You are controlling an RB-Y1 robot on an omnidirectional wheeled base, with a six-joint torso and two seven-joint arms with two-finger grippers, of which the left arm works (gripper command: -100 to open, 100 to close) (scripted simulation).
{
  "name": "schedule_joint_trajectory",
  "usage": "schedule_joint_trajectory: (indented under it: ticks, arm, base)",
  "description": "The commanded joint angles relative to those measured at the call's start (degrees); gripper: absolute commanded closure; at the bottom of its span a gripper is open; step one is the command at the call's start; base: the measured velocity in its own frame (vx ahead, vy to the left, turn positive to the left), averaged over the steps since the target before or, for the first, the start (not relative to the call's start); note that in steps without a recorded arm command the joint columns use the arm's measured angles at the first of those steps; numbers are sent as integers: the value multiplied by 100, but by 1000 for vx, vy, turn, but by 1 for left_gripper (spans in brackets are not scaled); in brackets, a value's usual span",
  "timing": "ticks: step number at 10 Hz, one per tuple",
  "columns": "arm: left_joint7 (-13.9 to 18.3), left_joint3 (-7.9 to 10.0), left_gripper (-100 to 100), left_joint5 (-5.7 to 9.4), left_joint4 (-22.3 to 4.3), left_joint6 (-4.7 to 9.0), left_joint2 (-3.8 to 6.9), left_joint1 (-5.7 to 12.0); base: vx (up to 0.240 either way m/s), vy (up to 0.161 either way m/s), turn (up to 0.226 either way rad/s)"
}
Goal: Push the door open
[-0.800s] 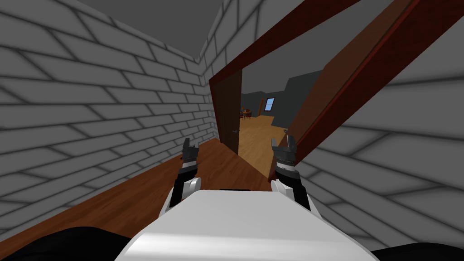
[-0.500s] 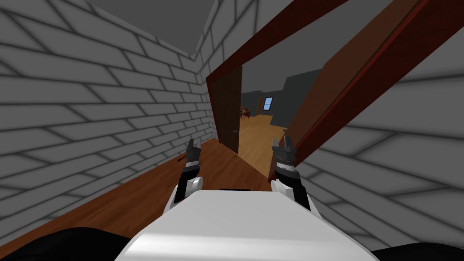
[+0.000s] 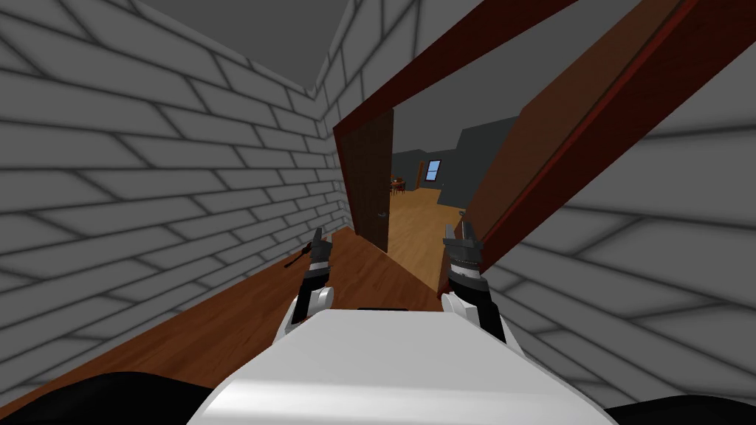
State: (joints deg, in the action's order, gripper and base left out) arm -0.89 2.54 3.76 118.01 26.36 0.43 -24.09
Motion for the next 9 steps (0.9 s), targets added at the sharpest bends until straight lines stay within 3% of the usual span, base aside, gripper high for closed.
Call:
schedule_joint_trajectory:
  ticks: [1,9]
  arm:
    - [25,-34,-100,-3,-184,33,45,84]
    - [137,-251,-100,-34,-1396,331,245,597]
  base:
    - [77,33,-87]
    - [91,38,-79]
